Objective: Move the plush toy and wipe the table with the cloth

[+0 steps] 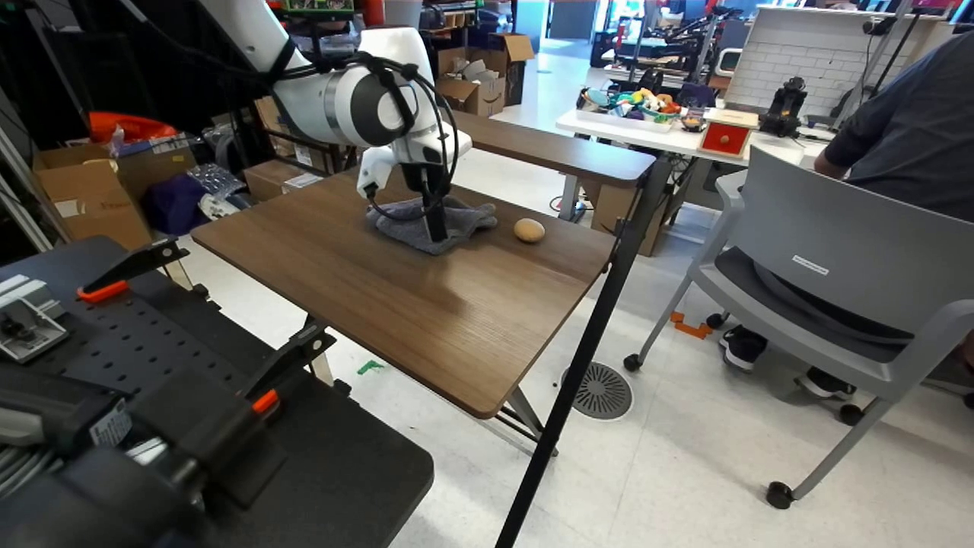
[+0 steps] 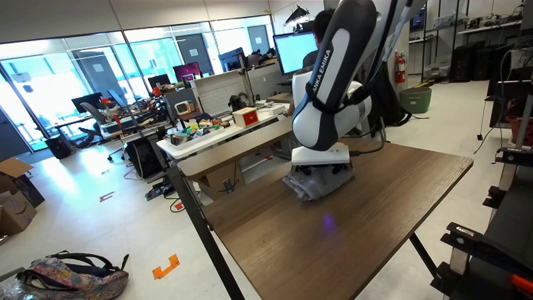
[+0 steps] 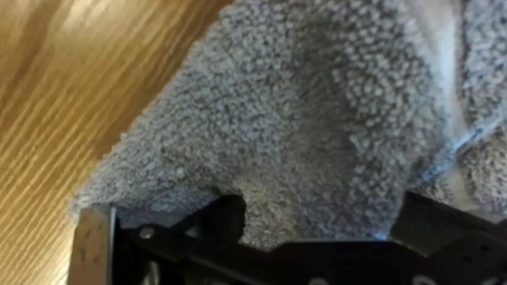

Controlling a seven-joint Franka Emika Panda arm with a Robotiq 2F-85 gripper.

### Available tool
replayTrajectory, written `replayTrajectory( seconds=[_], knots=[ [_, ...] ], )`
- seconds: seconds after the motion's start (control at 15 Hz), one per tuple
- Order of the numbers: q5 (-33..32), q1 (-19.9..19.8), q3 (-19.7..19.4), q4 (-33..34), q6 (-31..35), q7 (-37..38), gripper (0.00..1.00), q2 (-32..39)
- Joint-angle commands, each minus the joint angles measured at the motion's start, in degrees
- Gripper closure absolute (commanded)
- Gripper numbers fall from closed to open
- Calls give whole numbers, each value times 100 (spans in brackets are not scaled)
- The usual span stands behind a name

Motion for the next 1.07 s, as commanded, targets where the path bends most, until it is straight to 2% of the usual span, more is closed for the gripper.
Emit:
replayTrajectory(
  seconds=[0.0,0.4,0.67,0.8,1.0],
  knots=[
    [76,-245,218,656,-331,162,0,358],
    [82,120,872,412,6,30,0,121],
    [-6,521,1123,70,553,-166,0,-67],
    [5,472,1336,-148,520,-507,0,-195],
    [-52,209,1577,-1129,185,-1467,0,-906]
  ],
)
